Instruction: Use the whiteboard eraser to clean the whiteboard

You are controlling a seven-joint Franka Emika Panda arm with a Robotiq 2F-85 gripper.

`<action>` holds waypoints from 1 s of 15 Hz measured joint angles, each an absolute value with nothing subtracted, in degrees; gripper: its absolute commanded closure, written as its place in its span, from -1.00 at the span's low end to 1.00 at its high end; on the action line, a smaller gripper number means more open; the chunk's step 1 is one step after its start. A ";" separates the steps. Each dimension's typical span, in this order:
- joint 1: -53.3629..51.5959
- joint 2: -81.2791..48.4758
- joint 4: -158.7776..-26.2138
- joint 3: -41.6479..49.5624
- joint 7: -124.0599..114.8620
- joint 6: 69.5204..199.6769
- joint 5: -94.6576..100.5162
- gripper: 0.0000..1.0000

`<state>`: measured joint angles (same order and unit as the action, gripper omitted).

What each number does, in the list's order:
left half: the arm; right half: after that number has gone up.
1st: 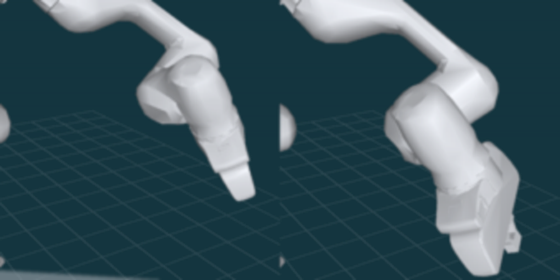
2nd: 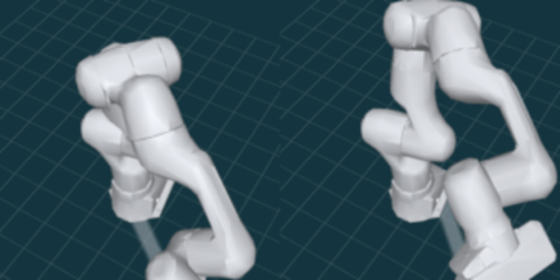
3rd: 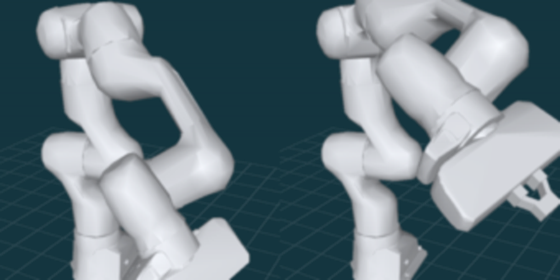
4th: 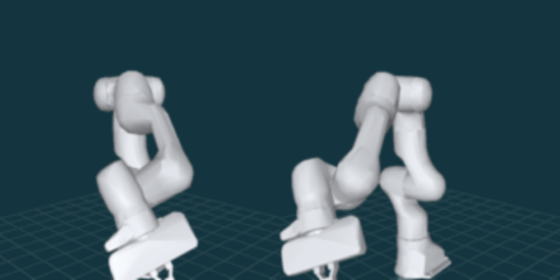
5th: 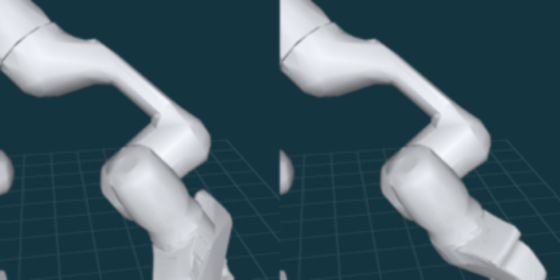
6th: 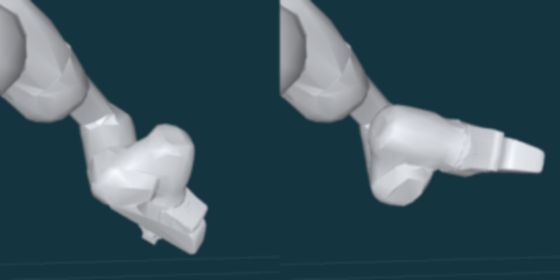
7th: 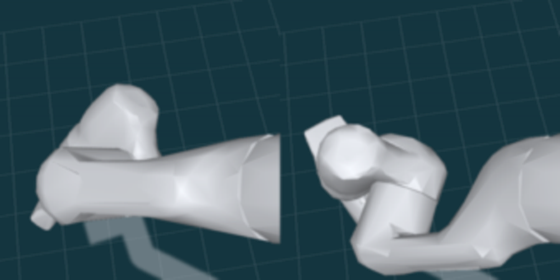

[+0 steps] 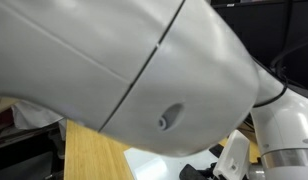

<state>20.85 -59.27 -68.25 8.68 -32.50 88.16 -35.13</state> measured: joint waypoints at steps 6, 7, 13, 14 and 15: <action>20.62 -59.30 -67.61 8.50 -32.16 88.15 -35.09 0.47; 20.37 -59.30 -67.16 8.34 -31.76 88.94 -35.09 0.47; 18.40 -60.28 -60.87 7.37 -30.58 92.73 -34.23 0.47; 18.44 -60.99 -59.46 7.13 -30.58 92.73 -34.21 0.47; 18.57 -61.80 -58.22 6.93 -30.58 92.73 -34.21 0.47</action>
